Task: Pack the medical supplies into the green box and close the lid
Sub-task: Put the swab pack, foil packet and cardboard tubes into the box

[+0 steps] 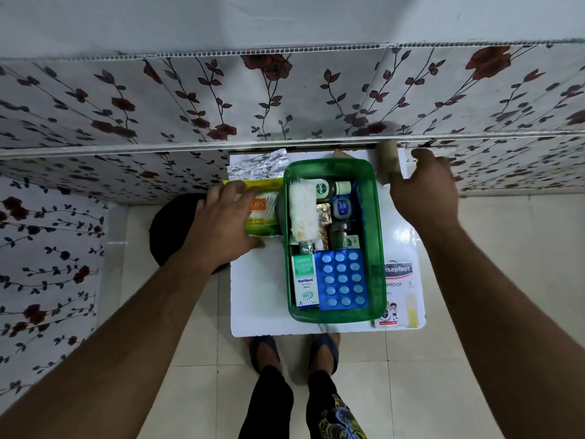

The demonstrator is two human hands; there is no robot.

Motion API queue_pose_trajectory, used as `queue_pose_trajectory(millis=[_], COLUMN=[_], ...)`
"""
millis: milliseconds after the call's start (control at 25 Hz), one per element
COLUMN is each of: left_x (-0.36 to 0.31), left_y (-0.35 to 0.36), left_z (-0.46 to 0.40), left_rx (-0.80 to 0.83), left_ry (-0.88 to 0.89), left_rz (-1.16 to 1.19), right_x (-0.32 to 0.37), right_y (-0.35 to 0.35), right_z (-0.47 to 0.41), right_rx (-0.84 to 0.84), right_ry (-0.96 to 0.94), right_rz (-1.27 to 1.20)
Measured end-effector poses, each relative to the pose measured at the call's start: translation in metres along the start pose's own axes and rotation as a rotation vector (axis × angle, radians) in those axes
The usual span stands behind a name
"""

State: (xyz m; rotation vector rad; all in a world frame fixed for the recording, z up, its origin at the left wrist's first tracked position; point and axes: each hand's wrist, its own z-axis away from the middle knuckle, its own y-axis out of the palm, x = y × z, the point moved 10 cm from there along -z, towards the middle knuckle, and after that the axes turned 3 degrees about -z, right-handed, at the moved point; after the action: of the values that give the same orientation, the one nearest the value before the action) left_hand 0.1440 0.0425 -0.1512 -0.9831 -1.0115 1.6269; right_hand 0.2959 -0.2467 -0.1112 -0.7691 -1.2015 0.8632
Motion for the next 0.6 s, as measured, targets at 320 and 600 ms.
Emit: queue_pose_trajectory(millis=[320, 600], left_x=[-0.007, 0.010], left_y=[-0.007, -0.069], left_z=[0.003, 0.044], left_rx=[-0.113, -0.182], left_ry=[0.090, 0.006], left_rz=[-0.138, -0.097], right_x=[-0.013, -0.016], right_y=[0.042, 0.017], right_z=[-0.038, -0.024], right_rx=[0.111, 0.064], right_ry=[0.070, 0.117], right_rz=[0.075, -0.142])
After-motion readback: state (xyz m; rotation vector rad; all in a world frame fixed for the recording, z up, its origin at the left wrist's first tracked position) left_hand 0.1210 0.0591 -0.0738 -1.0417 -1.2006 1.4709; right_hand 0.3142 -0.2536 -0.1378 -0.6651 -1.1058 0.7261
